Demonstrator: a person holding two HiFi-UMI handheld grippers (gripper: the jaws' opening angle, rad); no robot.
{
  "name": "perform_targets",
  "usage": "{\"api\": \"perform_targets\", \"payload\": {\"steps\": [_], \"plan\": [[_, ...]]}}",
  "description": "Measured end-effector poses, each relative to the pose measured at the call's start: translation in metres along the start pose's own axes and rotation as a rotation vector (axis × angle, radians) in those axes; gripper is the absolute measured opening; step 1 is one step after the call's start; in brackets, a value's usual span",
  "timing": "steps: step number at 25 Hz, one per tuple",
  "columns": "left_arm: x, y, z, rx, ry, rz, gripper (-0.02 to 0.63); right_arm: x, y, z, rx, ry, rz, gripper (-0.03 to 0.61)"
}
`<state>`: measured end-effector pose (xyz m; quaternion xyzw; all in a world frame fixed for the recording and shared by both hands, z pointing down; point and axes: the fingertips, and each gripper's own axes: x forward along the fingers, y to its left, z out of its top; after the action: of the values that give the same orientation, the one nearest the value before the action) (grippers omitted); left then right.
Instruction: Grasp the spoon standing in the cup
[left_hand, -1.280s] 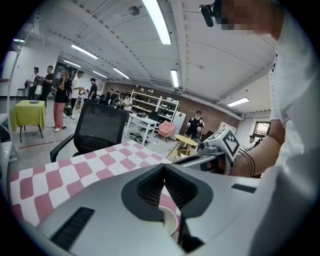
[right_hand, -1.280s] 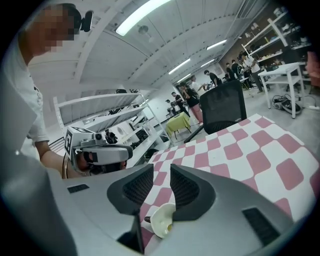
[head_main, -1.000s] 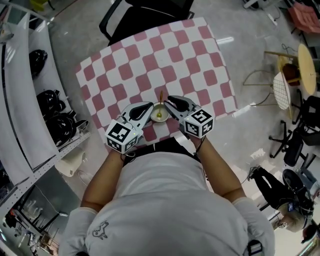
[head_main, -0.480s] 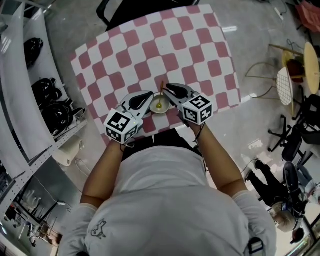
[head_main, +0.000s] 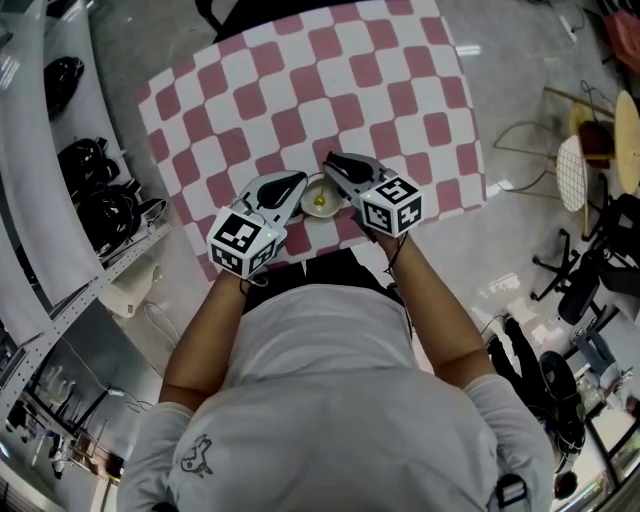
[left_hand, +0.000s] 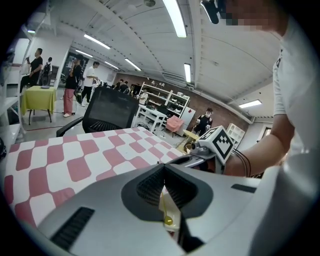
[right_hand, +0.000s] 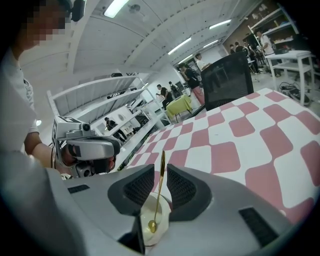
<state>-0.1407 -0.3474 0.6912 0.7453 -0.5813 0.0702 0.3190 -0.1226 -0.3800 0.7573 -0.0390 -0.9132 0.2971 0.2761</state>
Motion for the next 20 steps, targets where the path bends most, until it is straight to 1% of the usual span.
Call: {"api": "perform_targets", "payload": {"steps": [5, 9, 15, 20], "plan": [[0.003, -0.002, 0.003, 0.007, -0.001, -0.013, 0.011, 0.004, -0.006, -0.002, 0.015, -0.010, -0.010, 0.074], [0.001, -0.002, 0.004, 0.012, 0.009, -0.009, 0.011, 0.005, -0.004, 0.003, 0.009, -0.038, -0.004, 0.043], [-0.003, -0.004, 0.007, 0.006, -0.001, -0.009, 0.011, -0.003, -0.002, 0.007, 0.009, -0.060, -0.005, 0.035], [-0.009, -0.011, 0.009, 0.029, 0.003, -0.023, 0.011, -0.009, 0.005, 0.013, -0.012, -0.073, -0.012, 0.034]]}}
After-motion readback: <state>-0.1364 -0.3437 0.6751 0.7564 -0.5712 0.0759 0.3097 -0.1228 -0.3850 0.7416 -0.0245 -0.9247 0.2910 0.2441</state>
